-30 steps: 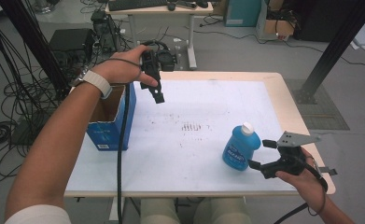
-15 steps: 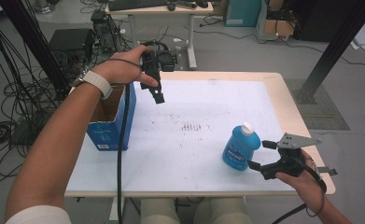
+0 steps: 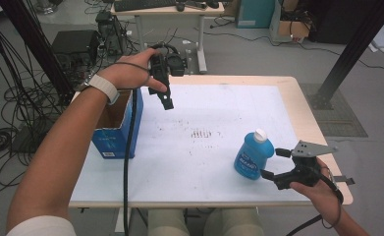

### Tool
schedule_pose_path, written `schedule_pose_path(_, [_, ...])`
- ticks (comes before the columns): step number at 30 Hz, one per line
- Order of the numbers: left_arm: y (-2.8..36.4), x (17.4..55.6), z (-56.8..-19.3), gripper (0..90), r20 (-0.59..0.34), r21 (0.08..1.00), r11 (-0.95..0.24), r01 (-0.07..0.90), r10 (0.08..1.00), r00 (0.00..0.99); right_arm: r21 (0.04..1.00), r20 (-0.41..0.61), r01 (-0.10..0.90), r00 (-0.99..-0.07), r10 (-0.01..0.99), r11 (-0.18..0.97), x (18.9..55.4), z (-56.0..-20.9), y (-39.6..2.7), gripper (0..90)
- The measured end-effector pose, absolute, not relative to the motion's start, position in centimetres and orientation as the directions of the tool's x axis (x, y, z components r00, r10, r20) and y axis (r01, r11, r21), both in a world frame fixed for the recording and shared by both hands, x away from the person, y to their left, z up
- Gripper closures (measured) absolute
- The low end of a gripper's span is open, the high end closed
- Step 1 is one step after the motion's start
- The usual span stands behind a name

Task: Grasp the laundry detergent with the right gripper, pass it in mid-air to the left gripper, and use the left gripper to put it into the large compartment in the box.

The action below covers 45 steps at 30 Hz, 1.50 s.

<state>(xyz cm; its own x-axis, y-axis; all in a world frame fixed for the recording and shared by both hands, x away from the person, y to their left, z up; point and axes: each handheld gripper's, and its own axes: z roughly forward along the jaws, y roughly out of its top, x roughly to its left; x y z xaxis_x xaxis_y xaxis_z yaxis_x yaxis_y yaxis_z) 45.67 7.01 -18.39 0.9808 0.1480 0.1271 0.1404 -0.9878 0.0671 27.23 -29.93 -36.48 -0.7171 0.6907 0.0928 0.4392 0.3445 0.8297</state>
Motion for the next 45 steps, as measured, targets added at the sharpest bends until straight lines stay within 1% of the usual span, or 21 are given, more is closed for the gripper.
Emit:
schedule_pose_path(3, [6.99, 45.68, -18.42, 11.0, 0.124, 0.064, -0.988, 0.144, 0.151, 0.981, 0.831, 0.092, 0.438, -0.717, 0.691, 0.343, 27.23, -36.44, -29.96, 5.0])
schedule_pose_path(4, [6.99, 45.68, -18.40, 11.0, 0.122, 0.061, -0.988, 0.144, 0.150, 0.981, 0.837, 0.081, 0.423, -0.723, 0.686, 0.347, 27.33, -36.47, -29.99, 5.0])
schedule_pose_path(17, [7.07, 45.71, -18.40, 11.0, 0.126, 0.069, -0.987, 0.143, 0.151, 0.980, 0.839, 0.076, 0.417, -0.725, 0.684, 0.349, 27.29, -36.43, -29.92, 5.1])
schedule_pose_path(21, [7.05, 45.67, -18.43, 11.0, 0.126, 0.074, -0.987, 0.144, 0.153, 0.980, 0.837, 0.082, 0.424, -0.722, 0.687, 0.345, 27.23, -36.44, -29.95, 4.8])
schedule_pose_path(22, [7.03, 45.69, -18.42, 11.0, 0.124, 0.070, -0.987, 0.146, 0.153, 0.980, 0.824, 0.108, 0.459, -0.704, 0.702, 0.334, 26.99, -36.37, -29.90, 4.8])
schedule_pose_path(25, [6.99, 45.69, -18.39, 11.0, 0.126, 0.062, -0.987, 0.146, 0.153, 0.980, 0.824, 0.108, 0.458, -0.705, 0.701, 0.334, 26.99, -36.35, -29.90, 4.7])
schedule_pose_path(28, [7.04, 45.72, -18.66, 11.0, 0.123, 0.096, -0.985, 0.142, 0.153, 0.980, 0.824, 0.105, 0.457, -0.705, 0.702, 0.335, 26.97, -36.30, -29.87, 4.6])
schedule_pose_path(31, [7.07, 45.66, -18.65, 11.0, 0.120, 0.092, -0.984, 0.153, 0.163, 0.979, 0.826, 0.103, 0.452, -0.707, 0.700, 0.335, 27.02, -36.30, -29.88, 4.2])
schedule_pose_path(32, [7.03, 45.68, -18.54, 11.0, 0.118, 0.078, -0.985, 0.152, 0.161, 0.980, 0.826, 0.105, 0.453, -0.708, 0.699, 0.335, 27.03, -36.29, -29.88, 4.0])
schedule_pose_path(33, [6.99, 45.79, -18.44, 11.0, 0.125, 0.067, -0.989, 0.134, 0.142, 0.982, 0.827, 0.103, 0.451, -0.710, 0.697, 0.337, 27.03, -36.30, -29.84, 3.8])
schedule_pose_path(34, [6.98, 45.75, -18.47, 11.0, 0.112, 0.065, -0.987, 0.146, 0.153, 0.982, 0.826, 0.101, 0.450, -0.711, 0.696, 0.339, 26.99, -36.31, -29.79, 3.6])
schedule_pose_path(35, [6.95, 45.92, -18.41, 11.0, 0.119, 0.061, -0.990, 0.124, 0.130, 0.984, 0.825, 0.101, 0.450, -0.712, 0.695, 0.341, 26.99, -36.32, -29.77, 3.6])
schedule_pose_path(40, [6.97, 45.88, -18.41, 11.0, 0.119, 0.057, -0.990, 0.128, 0.134, 0.984, 0.826, 0.101, 0.450, -0.709, 0.698, 0.338, 27.00, -36.33, -29.69, 3.5])
schedule_pose_path(43, [7.02, 45.87, -18.48, 11.0, 0.122, 0.064, -0.990, 0.127, 0.134, 0.983, 0.833, 0.086, 0.433, -0.717, 0.692, 0.345, 27.16, -36.39, -29.75, 3.4])
schedule_pose_path(44, [7.04, 45.89, -18.48, 11.0, 0.122, 0.063, -0.990, 0.127, 0.133, 0.983, 0.841, 0.070, 0.411, -0.727, 0.683, 0.351, 27.32, -36.44, -29.80, 3.3])
schedule_pose_path(45, [7.05, 45.87, -18.49, 11.0, 0.122, 0.063, -0.990, 0.130, 0.137, 0.983, 0.840, 0.076, 0.417, -0.724, 0.686, 0.348, 27.28, -36.44, -29.81, 3.2])
